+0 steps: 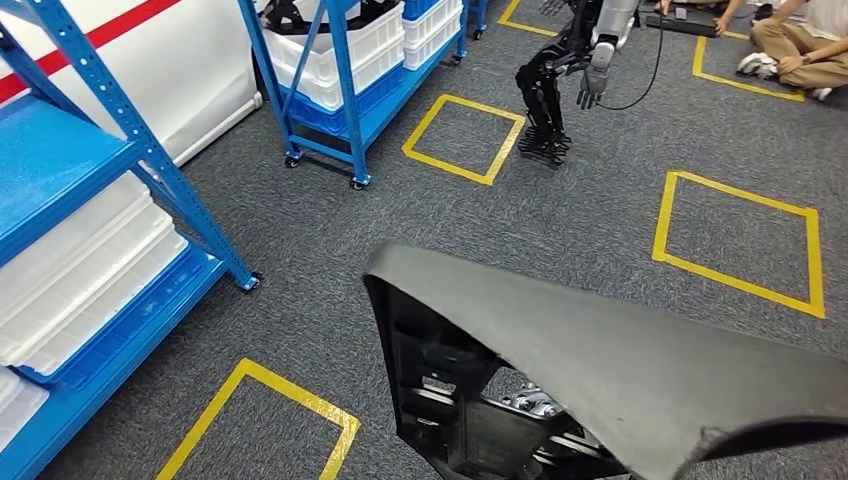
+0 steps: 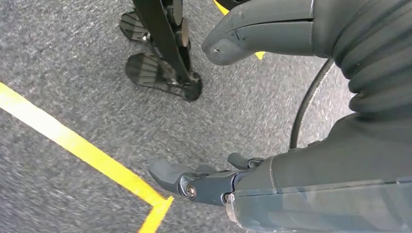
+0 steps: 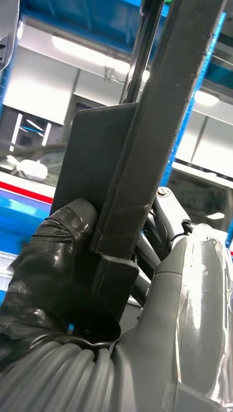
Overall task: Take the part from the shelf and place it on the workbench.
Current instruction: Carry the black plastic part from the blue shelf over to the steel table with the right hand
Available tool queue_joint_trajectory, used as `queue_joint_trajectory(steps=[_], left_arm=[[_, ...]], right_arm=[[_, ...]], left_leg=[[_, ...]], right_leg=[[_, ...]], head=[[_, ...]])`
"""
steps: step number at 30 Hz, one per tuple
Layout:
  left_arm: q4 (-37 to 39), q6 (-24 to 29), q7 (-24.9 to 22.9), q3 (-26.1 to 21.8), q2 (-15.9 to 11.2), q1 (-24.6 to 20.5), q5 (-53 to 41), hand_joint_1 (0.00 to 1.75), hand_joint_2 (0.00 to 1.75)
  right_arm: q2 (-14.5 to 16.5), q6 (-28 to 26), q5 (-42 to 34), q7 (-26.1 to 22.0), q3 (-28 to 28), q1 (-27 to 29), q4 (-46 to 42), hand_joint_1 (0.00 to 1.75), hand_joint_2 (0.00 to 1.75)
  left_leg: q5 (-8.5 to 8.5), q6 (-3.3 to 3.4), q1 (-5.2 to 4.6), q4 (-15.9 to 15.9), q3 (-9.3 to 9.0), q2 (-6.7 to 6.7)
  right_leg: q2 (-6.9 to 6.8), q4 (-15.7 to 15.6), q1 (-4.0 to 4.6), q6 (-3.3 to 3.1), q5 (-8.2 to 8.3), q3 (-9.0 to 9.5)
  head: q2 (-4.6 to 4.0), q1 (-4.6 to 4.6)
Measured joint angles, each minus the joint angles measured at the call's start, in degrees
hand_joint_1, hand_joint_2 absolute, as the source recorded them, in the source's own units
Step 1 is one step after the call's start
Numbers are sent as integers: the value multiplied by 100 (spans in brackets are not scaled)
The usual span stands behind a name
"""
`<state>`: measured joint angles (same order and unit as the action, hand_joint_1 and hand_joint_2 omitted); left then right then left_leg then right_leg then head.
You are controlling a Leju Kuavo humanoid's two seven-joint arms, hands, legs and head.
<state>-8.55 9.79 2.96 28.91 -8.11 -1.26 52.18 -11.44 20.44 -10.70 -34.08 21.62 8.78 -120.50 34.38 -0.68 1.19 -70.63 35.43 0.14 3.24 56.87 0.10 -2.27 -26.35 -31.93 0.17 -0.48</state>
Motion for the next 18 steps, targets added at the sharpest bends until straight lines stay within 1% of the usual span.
queue_joint_trajectory(steps=[1, 2, 3, 4, 5, 6, 7, 8, 9, 10, 11, 12, 13, 14, 15, 16, 17, 18], left_arm=[[0, 0, -2, 1, 0, 1, 1, 0, 175], [1, 0, -1, 1, -1, 1, 1, 0, 175], [2, -1, -1, 1, -2, -1, 1, 0, 175], [2, -2, -1, 1, -2, -6, 1, 0, 175], [3, -3, -1, 1, -2, -15, 1, 0, 175], [2, -4, -1, 1, -1, -29, 1, 0, 175], [2, -4, -1, 1, 1, -41, 1, 0, 175], [2, -4, -1, 1, 1, -47, 1, 0, 175], [2, -4, -1, 1, 0, -47, 1, 0, 175], [2, -3, -1, 1, -1, -40, 1, 0, 175], [2, -3, -1, 1, -2, -31, 1, 0, 175], [2, -3, -1, 1, -2, -22, 1, 0, 175], [2, -3, -2, 1, -2, -14, 1, 0, 175], [2, -3, -7, 1, -2, -12, 1, 0, 175], [2, -3, -19, 1, -2, -14, 1, 0, 175], [2, -3, -32, 1, -2, -18, 1, 0, 175], [2, -3, -50, 1, -2, -21, 1, 0, 175], [2, -4, -64, 1, -3, -23, 1, 0, 175]], right_arm=[[1, 0, 1, 0, 0, 3, 0, 175, 175], [1, 0, 1, 0, 0, 5, 0, 175, 175], [1, 0, 2, 0, 0, 6, -2, 175, 175], [1, 0, 2, -1, 0, 8, -5, 175, 175], [1, 0, 2, -1, 0, 12, -8, 175, 175], [1, 0, 2, -2, 0, 19, -13, 175, 175], [0, 0, 3, -2, -1, 30, -19, 175, 175], [-1, -1, 2, -3, -2, 39, -28, 175, 175], [-1, -1, 3, -3, -3, 41, -37, 175, 175], [-2, -1, 4, -3, -4, 42, -45, 175, 175], [-1, -2, 4, -3, -4, 42, -50, 175, 175], [0, -2, 6, -1, -4, 42, -50, 175, 175], [1, -3, 6, 0, -4, 45, -50, 175, 175], [2, -9, 8, -1, -4, 48, -49, 175, 175], [3, -22, 14, -3, -5, 49, -49, 175, 175], [3, -42, 22, -7, -8, 50, -51, 175, 175], [3, -67, 30, -14, -11, 49, -54, 175, 175], [3, -87, 35, -22, -15, 47, -57, 175, 175]], left_leg=[[-254, 14, 2, 389, -153, -64], [-451, 30, 4, 796, -319, -200], [-580, 45, 7, 1129, -454, -325], [-632, 60, 3, 1328, -537, -421], [-622, 79, -7, 1397, -568, -460], [-628, 106, -15, 1420, -580, -405], [-646, 144, -14, 1438, -591, -337], [-663, 183, -11, 1460, -602, -264], [-677, 220, -5, 1483, -609, -184], [-682, 245, -6, 1497, -613, -107], [-676, 262, -20, 1498, -614, -29], [-666, 275, -32, 1497, -614, 54], [-656, 279, -43, 1496, -618, 136], [-643, 280, -51, 1495, -628, 215], [-629, 272, -55, 1495, -645, 287], [-612, 262, -56, 1495, -670, 351], [-593, 246, -59, 1497, -700, 407], [-571, 222, -66, 1496, -723, 458]], right_leg=[[80, 13, -4, 12, -10, 14], [153, 26, -3, 33, -23, 21], [221, 41, -6, 60, -32, 20], [280, 47, -15, 93, -32, 7], [339, 48, -24, 132, -24, -13], [404, 42, -38, 175, -8, -34], [432, 44, -52, 208, -3, -50], [330, 90, -45, 237, -31, -78], [163, 224, -41, 260, -119, -146], [-38, 475, -43, 277, -271, -266], [-220, 830, -44, 300, -459, -443], [-283, 1213, -65, 321, -630, -636], [-299, 1500, -79, 339, -720, -780], [-304, 1597, -88, 347, -698, -828], [-320, 1459, -90, 344, -569, -754], [-364, 1123, -84, 326, -375, -573], [-483, 707, -61, 293, -207, -352], [-596, 359, -24, 250, -93, -169]], head=[[0, 0], [0, 0], [0, 1], [0, 1], [0, 1], [0, 1], [0, 0], [0, 1], [0, 2], [0, 3], [0, 4], [0, 3], [0, 4], [0, 3], [0, 3], [1, 4], [1, 3], [1, 4]])
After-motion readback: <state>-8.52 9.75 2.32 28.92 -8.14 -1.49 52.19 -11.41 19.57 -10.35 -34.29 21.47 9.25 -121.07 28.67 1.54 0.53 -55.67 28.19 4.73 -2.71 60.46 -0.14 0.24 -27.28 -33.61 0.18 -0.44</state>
